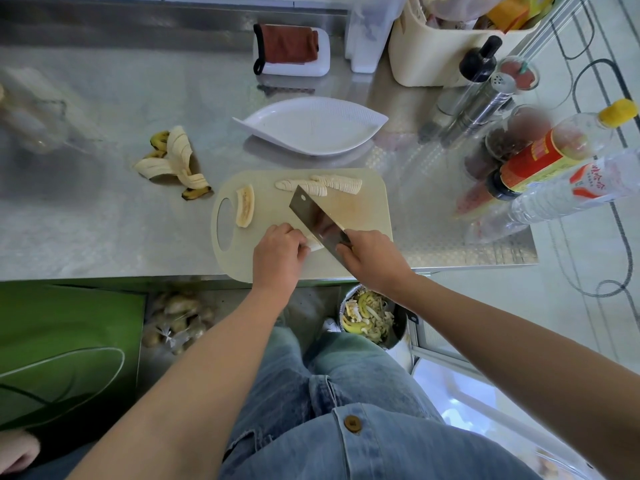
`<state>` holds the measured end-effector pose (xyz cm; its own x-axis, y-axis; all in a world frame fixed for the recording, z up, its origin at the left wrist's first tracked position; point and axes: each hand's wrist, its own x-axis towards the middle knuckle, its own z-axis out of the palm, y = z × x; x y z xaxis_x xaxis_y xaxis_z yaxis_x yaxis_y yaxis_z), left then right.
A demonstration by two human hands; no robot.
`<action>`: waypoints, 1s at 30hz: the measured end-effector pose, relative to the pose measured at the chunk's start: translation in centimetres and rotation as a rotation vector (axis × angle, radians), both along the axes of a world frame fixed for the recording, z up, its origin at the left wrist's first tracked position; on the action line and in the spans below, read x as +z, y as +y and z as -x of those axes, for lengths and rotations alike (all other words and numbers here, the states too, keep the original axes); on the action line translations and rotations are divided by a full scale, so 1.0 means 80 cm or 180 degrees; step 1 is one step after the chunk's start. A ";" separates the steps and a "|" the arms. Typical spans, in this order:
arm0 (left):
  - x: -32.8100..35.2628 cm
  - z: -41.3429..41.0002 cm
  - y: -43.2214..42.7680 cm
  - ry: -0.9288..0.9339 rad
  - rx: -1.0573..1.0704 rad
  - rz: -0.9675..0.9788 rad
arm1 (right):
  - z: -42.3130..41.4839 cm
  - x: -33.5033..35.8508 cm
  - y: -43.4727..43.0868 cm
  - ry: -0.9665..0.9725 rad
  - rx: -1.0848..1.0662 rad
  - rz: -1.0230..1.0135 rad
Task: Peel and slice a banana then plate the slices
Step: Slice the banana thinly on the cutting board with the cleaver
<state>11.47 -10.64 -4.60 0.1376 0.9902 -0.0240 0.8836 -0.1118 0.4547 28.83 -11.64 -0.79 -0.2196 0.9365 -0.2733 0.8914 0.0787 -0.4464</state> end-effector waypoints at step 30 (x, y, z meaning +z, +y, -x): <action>-0.001 0.000 0.000 0.0004 -0.0010 0.0028 | 0.006 0.004 0.001 -0.0094 0.0044 0.0111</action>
<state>11.45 -10.61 -4.68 0.1407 0.9895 -0.0330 0.8838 -0.1105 0.4547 28.32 -11.60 -0.43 -0.2238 0.9233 -0.3122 0.9031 0.0761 -0.4226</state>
